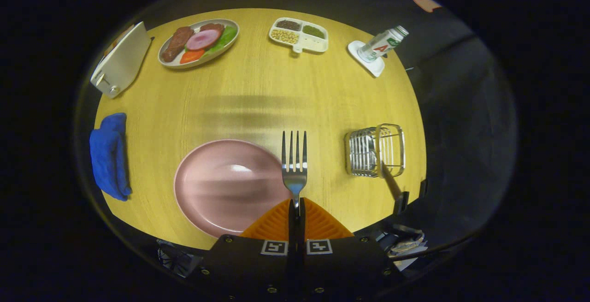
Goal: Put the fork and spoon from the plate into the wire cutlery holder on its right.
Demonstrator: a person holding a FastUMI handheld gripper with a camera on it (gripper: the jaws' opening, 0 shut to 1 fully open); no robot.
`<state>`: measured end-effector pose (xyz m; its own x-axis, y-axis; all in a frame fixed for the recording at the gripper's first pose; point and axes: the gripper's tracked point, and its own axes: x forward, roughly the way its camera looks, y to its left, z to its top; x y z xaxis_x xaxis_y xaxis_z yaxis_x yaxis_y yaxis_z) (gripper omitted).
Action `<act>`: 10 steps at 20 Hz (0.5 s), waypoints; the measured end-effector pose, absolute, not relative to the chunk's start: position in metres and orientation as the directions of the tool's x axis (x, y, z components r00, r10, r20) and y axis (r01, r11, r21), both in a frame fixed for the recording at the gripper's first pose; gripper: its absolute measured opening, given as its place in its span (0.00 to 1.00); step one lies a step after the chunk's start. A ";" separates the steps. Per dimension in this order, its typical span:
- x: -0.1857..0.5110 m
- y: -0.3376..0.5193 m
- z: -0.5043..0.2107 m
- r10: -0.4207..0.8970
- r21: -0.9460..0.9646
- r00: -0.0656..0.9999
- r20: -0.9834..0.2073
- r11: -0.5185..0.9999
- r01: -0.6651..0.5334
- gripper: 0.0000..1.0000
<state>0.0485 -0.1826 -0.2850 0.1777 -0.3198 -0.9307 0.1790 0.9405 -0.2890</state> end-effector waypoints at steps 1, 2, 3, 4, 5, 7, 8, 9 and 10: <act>0.047 -0.196 -0.277 -0.340 -0.307 0.169 -0.925 0.932 0.194 0.01; 0.046 -0.207 -0.268 -0.358 -0.323 0.160 -0.920 0.923 0.209 0.01; 0.045 -0.219 -0.262 -0.374 -0.336 0.152 -0.915 0.914 0.227 0.01; 0.044 -0.232 -0.256 -0.386 -0.346 0.140 -0.912 0.906 0.243 0.01; 0.040 -0.246 -0.250 -0.398 -0.357 0.126 -0.909 0.898 0.257 0.01; 0.035 -0.271 -0.243 -0.418 -0.380 0.093 -0.904 0.882 0.278 0.01; 0.034 -0.284 -0.241 -0.423 -0.386 0.077 -0.903 0.876 0.288 0.01; 0.031 -0.294 -0.240 -0.425 -0.391 0.060 -0.903 0.872 0.296 0.01; 0.029 -0.305 -0.240 -0.427 -0.395 0.043 -0.903 0.867 0.303 0.00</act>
